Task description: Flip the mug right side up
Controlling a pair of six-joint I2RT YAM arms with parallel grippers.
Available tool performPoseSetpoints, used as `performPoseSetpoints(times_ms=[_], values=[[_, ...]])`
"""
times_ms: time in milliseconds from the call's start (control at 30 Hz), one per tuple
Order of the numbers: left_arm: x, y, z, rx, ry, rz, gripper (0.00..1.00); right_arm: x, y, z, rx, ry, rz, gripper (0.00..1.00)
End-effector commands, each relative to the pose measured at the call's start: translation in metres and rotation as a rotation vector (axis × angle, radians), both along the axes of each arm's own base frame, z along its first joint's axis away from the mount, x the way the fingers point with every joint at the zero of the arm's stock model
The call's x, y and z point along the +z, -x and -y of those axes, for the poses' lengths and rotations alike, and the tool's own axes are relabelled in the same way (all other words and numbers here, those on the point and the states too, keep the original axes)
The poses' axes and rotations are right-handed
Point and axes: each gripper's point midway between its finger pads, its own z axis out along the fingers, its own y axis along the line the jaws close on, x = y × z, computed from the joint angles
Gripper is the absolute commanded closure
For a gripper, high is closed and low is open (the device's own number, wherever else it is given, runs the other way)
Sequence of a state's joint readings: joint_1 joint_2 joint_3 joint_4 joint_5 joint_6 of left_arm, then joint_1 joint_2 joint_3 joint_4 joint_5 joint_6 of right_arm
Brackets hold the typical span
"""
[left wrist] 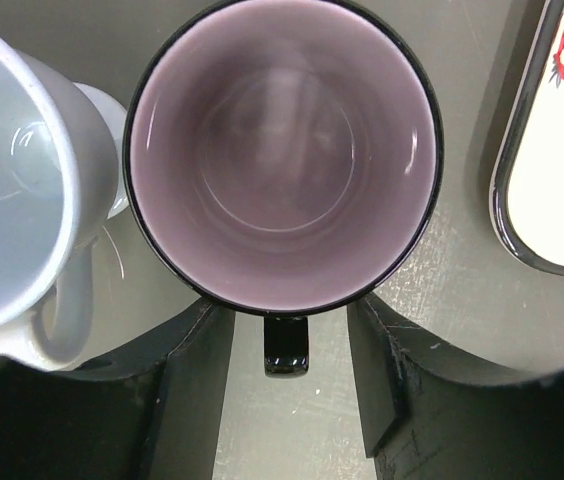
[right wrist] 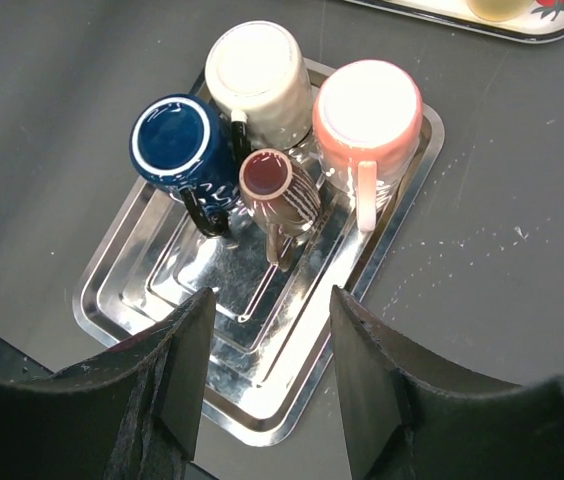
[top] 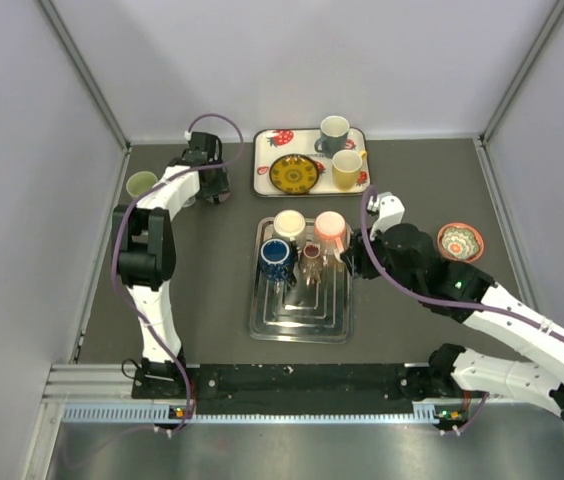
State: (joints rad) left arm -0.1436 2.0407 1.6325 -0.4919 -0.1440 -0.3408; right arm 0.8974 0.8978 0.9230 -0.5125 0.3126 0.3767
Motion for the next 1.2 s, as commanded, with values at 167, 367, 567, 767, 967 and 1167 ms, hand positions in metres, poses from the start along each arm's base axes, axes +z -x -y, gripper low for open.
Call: performPoseSetpoints(times_ms=[167, 367, 567, 767, 967, 1167], values=[[0.015, -0.018, 0.003, -0.024, 0.011, 0.063, 0.64, -0.003, -0.006, -0.007, 0.005, -0.02, 0.0, 0.5], [0.013, -0.015, 0.002, -0.029, 0.004, 0.056, 0.94, -0.005, -0.004, -0.005, 0.001, -0.024, -0.003, 0.5], [0.024, -0.007, 0.006, -0.041, 0.016, 0.056, 1.0, -0.005, -0.002, -0.004, 0.0, -0.036, -0.007, 0.5], [0.082, 0.028, 0.014, -0.034, -0.007, 0.164, 1.0, -0.001, 0.001, -0.004, 0.006, -0.066, -0.006, 0.5], [0.171, 0.093, 0.043, -0.092, 0.097, 0.346, 1.0, 0.009, 0.007, -0.012, 0.046, -0.124, -0.004, 0.51], [0.247, 0.184, 0.107, -0.282, 0.52, 0.509, 1.0, 0.031, 0.02, -0.049, 0.202, -0.303, 0.002, 0.49]])
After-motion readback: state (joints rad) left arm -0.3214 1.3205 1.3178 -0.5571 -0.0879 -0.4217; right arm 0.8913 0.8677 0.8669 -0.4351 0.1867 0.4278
